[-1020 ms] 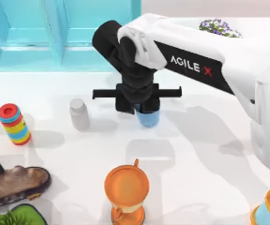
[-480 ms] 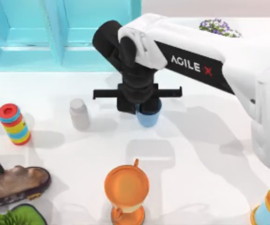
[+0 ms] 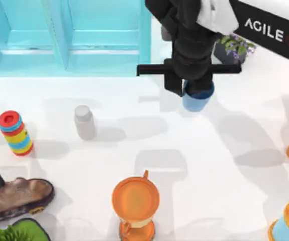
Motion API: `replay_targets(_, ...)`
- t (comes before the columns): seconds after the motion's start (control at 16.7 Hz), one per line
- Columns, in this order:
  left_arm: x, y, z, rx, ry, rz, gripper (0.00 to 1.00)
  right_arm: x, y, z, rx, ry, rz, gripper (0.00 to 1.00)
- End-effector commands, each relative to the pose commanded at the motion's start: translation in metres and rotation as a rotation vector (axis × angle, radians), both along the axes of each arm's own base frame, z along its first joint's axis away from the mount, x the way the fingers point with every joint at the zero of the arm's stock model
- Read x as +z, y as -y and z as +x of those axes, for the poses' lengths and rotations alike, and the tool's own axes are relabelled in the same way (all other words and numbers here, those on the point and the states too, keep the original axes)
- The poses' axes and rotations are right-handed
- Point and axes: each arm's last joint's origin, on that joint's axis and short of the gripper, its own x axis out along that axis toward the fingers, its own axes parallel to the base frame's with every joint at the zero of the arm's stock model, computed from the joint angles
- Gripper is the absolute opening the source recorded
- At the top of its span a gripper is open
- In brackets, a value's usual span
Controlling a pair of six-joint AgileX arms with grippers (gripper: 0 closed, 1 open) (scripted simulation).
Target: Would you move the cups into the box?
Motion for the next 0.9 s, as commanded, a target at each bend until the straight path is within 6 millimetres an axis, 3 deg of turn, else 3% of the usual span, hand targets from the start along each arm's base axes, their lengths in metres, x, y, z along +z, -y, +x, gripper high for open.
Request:
replay_targets(0.18, 0.000, 0.000, 0.000, 0.000, 0.000, 0.000, 1.00, 0.022, 0.027, -0.003, -0.003, -0.006, 0.000, 0.00)
replay_targets(0.48, 0.000, 0.000, 0.000, 0.000, 0.000, 0.000, 1.00, 0.024, 0.027, -0.004, -0.001, -0.003, 0.000, 0.00)
replay_targets(0.6, 0.000, 0.000, 0.000, 0.000, 0.000, 0.000, 1.00, 0.028, 0.042, 0.000, -0.002, -0.006, -0.004, 0.00)
replay_targets(0.72, 0.000, 0.000, 0.000, 0.000, 0.000, 0.000, 1.00, 0.034, 0.074, 0.007, -0.004, -0.018, -0.015, 0.00)
replay_targets(0.9, 0.000, 0.000, 0.000, 0.000, 0.000, 0.000, 1.00, 0.046, 0.156, 0.013, -0.007, -0.056, -0.040, 0.00)
